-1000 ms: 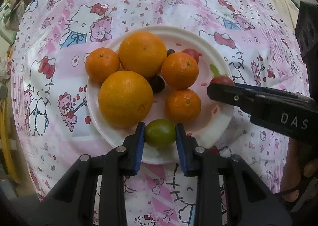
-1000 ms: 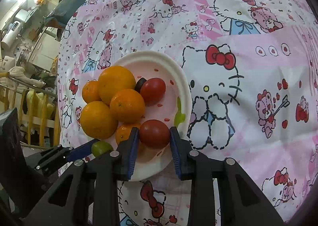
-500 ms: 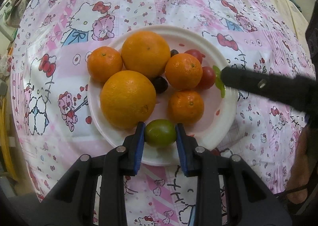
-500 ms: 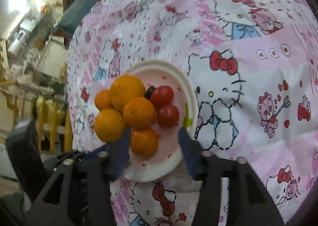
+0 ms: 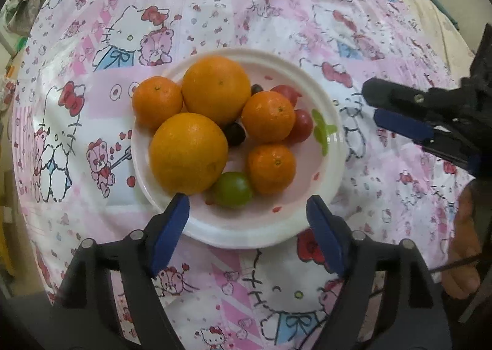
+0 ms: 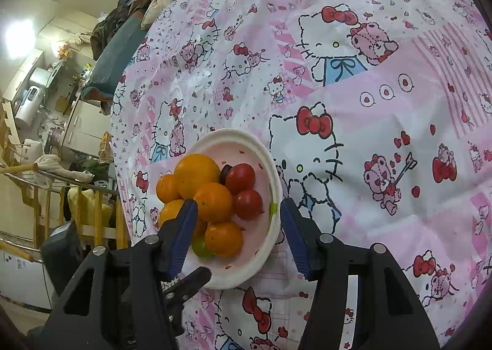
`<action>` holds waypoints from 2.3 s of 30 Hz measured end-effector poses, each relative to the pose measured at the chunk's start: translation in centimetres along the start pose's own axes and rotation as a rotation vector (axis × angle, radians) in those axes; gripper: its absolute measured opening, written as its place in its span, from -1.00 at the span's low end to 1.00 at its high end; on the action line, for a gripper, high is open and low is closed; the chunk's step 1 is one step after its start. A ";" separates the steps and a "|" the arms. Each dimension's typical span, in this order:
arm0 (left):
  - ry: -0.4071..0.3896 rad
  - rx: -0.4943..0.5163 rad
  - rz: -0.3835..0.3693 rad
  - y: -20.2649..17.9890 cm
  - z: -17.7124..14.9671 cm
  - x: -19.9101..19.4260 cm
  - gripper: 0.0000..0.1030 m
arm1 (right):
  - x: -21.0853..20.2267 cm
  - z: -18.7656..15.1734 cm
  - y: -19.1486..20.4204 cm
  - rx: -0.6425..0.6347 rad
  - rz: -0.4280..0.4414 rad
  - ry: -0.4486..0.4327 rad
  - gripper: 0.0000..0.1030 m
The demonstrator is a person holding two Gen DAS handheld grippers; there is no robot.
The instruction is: Organize fruits
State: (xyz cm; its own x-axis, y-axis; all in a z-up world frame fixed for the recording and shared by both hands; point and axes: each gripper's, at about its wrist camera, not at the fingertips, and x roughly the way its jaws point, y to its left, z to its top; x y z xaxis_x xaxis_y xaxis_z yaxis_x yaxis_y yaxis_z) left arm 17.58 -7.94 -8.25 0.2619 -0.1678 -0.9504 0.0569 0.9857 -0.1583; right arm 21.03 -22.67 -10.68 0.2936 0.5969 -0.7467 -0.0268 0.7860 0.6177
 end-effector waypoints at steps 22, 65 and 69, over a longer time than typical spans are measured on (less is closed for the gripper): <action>-0.388 -0.036 0.183 6.7 -6.4 -12.2 0.47 | -7.1 -7.5 7.1 -0.276 -0.153 -0.219 0.94; -0.559 -0.020 0.198 5.8 -11.0 -14.5 0.99 | -8.3 -16.1 10.1 -0.385 -0.366 -0.474 1.00; -0.560 -0.019 0.201 5.8 -11.1 -14.5 0.99 | -8.2 -16.0 10.1 -0.386 -0.363 -0.477 1.00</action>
State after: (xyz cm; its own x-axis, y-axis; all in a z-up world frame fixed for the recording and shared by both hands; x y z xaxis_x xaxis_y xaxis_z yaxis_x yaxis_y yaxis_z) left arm 3.44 0.36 1.62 0.7347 0.0462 -0.6768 -0.0622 0.9981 0.0006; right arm 3.02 -17.05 -2.27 0.7321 0.2200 -0.6447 -0.1585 0.9754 0.1529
